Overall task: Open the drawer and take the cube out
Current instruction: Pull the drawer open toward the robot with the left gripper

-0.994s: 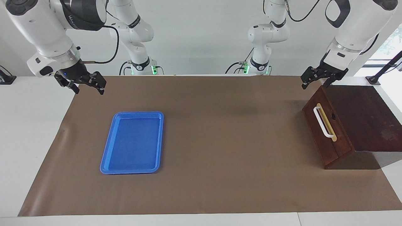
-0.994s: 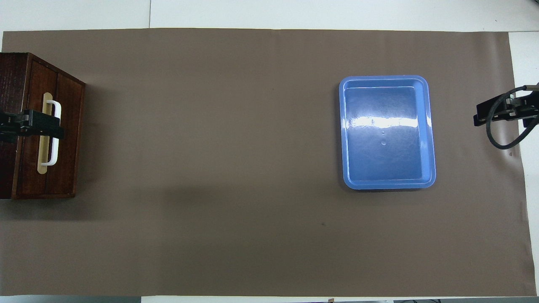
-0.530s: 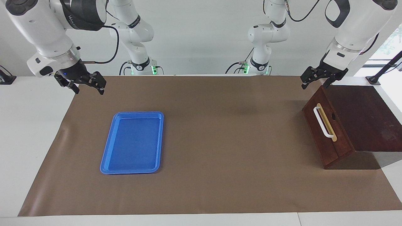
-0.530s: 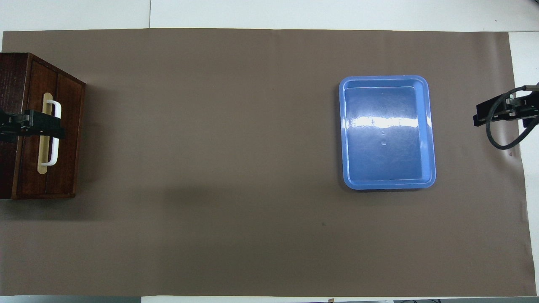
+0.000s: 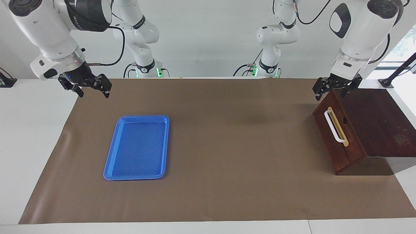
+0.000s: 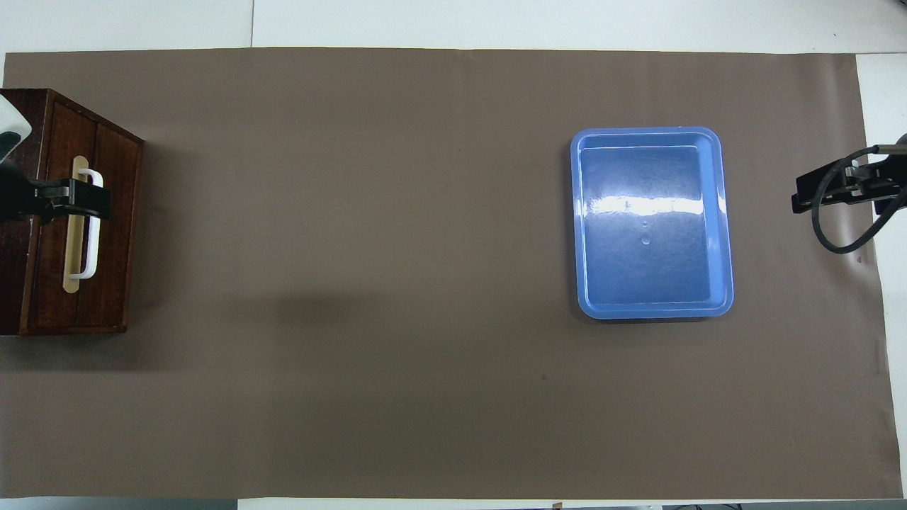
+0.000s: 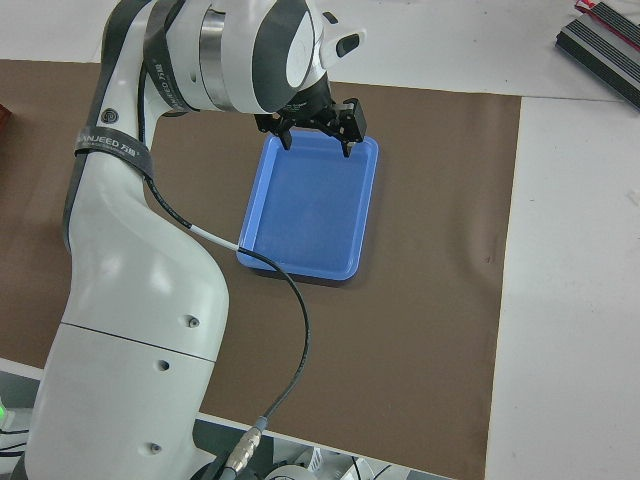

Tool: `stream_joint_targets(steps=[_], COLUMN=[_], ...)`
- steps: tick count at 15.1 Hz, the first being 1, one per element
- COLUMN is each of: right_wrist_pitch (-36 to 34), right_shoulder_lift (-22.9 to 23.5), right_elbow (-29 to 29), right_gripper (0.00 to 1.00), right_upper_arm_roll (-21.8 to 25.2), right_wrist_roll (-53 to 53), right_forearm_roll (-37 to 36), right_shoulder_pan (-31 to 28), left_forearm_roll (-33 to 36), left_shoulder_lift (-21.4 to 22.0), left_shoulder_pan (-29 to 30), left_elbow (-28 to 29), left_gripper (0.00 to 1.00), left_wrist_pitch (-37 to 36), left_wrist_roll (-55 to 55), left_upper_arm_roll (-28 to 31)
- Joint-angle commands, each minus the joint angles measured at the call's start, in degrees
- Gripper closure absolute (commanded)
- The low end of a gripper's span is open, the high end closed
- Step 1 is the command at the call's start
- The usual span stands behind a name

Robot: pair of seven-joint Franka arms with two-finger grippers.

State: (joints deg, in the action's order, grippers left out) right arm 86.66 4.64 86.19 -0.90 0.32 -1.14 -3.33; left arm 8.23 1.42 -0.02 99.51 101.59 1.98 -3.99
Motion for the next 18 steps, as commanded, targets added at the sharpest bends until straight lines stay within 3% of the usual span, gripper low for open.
stream_joint_targets(steps=[1, 7, 11, 18], right_wrist_pitch=[-0.27, -0.27, -0.27, -0.27], right_shoulder_lift=[-1.30, -1.30, -1.30, -1.30], right_elbow=[1.43, 1.43, 1.43, 1.43], right_gripper=[0.00, 0.00, 0.00, 0.00], right_upper_arm_roll=[-0.15, -0.24, -0.15, -0.24], right_wrist_roll=[-1.38, -1.38, -1.38, -1.38], right_forearm_roll=[-0.09, -0.09, -0.09, -0.09], right_shoulder_pan=[-0.37, -0.45, -0.45, -0.45], left_forearm_roll=[5.81, 18.74, 24.27, 24.90], left_shoulder_lift=[-0.62, -9.93, -10.03, -9.42], left_shoulder_pan=[-1.64, -4.46, -2.36, -0.08], left_elbow=[4.71, 5.60, 10.87, 15.35], left_gripper=[0.00, 0.00, 0.00, 0.00], left_wrist_pitch=[6.67, 15.38, 22.59, 26.89], left_wrist_roll=[0.04, 8.65, 8.30, 8.21], left_upper_arm_roll=[0.57, 0.57, 0.65, 0.65])
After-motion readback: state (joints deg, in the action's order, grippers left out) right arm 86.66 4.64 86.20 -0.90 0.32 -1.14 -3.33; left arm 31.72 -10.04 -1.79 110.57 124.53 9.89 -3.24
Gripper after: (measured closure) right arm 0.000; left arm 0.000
